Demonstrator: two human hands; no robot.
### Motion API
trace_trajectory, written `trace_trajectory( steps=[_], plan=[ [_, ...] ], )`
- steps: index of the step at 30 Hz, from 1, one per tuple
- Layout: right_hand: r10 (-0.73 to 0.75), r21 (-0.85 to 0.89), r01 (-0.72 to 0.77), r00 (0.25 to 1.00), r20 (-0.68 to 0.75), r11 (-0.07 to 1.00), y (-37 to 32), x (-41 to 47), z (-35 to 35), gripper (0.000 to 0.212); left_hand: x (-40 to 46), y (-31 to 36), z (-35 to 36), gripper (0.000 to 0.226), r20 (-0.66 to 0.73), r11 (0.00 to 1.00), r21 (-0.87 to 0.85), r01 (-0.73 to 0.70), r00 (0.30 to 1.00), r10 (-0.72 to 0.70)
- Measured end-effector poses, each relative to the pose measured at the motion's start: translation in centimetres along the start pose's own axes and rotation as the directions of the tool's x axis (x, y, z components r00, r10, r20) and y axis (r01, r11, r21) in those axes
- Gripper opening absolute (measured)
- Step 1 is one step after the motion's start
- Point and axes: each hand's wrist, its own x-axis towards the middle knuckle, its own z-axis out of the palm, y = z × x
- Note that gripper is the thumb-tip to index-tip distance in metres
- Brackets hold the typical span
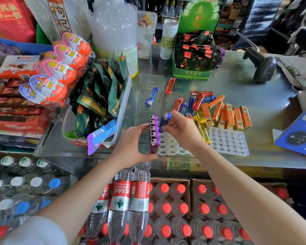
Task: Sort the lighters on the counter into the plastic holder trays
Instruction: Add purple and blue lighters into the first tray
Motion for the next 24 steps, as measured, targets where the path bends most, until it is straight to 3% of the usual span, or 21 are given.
trace_trajectory(
  steps=[11, 15, 20, 24],
  plan=[
    [-0.012, -0.270, 0.010, 1.000, -0.005, 0.963, -0.4, -0.4, 0.6, 0.018, -0.1, -0.1, 0.1, 0.096, 0.007, 0.999, -0.036, 0.016, 1.000, -0.016],
    [0.063, -0.394, -0.036, 0.996, 0.056, 0.918, -1.1, 0.0, 0.7, 0.019, 0.0, -0.2, 0.1, 0.096, 0.005, 0.999, -0.051, -0.007, 1.000, 0.007],
    [0.140, -0.429, -0.015, 0.955, 0.260, 0.903, -0.8, 1.0, -2.1, 0.034, 0.0, -0.4, 0.1, 0.094, 0.007, 0.997, -0.069, -0.026, 1.000, 0.027],
    [0.190, -0.438, -0.211, 0.977, -0.092, 0.874, -0.1, 2.1, -3.1, 0.023, 0.1, -0.3, 0.2, 0.087, -0.026, 0.996, -0.092, -0.016, 1.000, 0.013]
  ],
)
